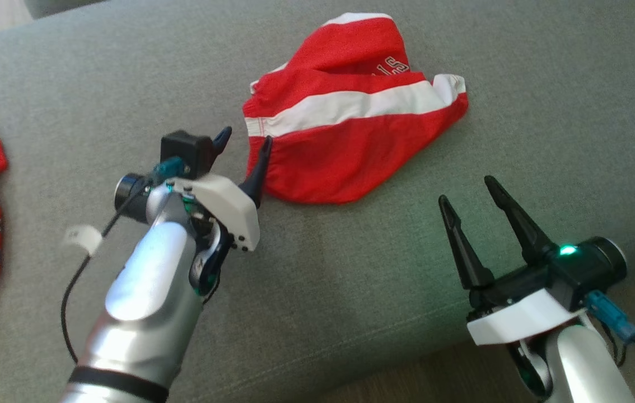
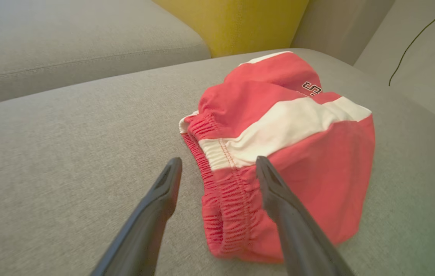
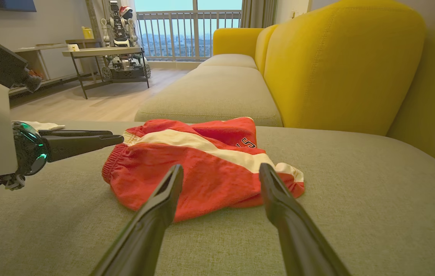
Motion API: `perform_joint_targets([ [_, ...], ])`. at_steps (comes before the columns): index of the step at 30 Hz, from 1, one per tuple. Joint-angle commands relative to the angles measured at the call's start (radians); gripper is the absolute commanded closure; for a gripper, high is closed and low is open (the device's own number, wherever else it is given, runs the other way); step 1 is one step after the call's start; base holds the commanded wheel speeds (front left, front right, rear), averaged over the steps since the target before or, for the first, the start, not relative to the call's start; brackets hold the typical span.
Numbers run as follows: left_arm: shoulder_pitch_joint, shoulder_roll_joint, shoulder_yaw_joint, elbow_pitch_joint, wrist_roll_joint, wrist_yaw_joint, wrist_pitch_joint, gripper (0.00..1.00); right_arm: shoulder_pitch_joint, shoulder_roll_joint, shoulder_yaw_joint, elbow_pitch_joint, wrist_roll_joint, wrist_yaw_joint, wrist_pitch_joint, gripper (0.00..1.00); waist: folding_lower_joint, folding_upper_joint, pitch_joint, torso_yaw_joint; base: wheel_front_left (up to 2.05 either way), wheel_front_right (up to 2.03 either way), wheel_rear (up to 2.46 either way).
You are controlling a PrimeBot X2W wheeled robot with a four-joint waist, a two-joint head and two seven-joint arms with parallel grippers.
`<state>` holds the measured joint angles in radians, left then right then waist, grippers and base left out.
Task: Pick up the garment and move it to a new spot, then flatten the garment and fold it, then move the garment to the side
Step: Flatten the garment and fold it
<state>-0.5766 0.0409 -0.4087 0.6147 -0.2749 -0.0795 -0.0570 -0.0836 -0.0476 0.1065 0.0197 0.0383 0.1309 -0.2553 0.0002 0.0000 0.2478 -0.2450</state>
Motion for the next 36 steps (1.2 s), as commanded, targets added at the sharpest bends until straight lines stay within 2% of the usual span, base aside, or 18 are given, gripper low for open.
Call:
perform_joint_targets([
  [1,-0.047,0.01,0.023,-0.021,-0.005,-0.001,0.006,0.0,-0.035,-0.003,0.021,-0.038,0.008,0.0,-0.006,0.0,-0.0002,0.0,0.011,-0.009,0.0,0.0,0.0],
  [11,-0.137,0.014,0.027,0.056,-0.015,0.012,0.058,0.0,-0.056,-0.003,0.029,-0.04,0.022,0.0,-0.006,0.0,-0.0002,0.0,0.034,-0.027,0.0,0.0,0.0],
  [13,-0.146,0.015,0.025,0.062,-0.015,0.011,0.057,0.18,-0.056,-0.003,0.029,-0.039,0.023,0.0,-0.006,0.0,-0.0002,0.0,0.035,-0.029,0.0,0.0,0.0],
  [15,-0.149,0.016,0.021,0.066,-0.016,0.013,0.059,0.47,-0.054,-0.003,0.025,-0.039,0.024,0.0,-0.006,0.0,-0.0002,0.0,0.035,-0.029,0.0,0.0,0.0],
  [18,-0.145,0.015,0.015,0.07,-0.022,0.012,0.072,0.66,-0.052,-0.003,0.022,-0.038,0.024,0.0,-0.006,0.0,-0.0002,0.0,0.035,-0.027,0.0,0.0,0.0],
  [19,-0.143,0.015,0.013,0.069,-0.027,0.01,0.075,0.67,-0.053,-0.003,0.021,-0.038,0.024,0.0,-0.006,0.0,-0.0002,0.0,0.034,-0.026,0.0,0.0,0.0],
  [21,-0.141,0.015,0.009,0.065,-0.036,0.005,0.079,0.85,-0.054,-0.003,0.019,-0.038,0.025,0.0,-0.006,0.0,-0.0002,0.0,0.033,-0.022,0.0,0.0,0.0],
  [22,-0.14,0.014,0.007,0.062,-0.043,0.002,0.081,1.0,-0.055,-0.003,0.019,-0.038,0.025,0.0,-0.006,0.0,-0.0002,0.0,0.032,-0.02,0.0,0.0,0.0],
  [29,-0.094,0.015,0.001,-0.001,-0.081,-0.007,0.065,1.0,-0.054,-0.003,0.018,-0.042,0.018,0.0,-0.006,0.0,-0.0002,0.0,0.006,0.012,0.0,0.0,0.0],
  [36,0.049,0.071,0.023,-0.153,-0.117,0.0,0.072,1.0,-0.059,-0.003,0.019,-0.025,0.022,0.0,-0.006,0.0,-0.0002,0.0,-0.031,0.055,0.0,0.0,0.0],
])
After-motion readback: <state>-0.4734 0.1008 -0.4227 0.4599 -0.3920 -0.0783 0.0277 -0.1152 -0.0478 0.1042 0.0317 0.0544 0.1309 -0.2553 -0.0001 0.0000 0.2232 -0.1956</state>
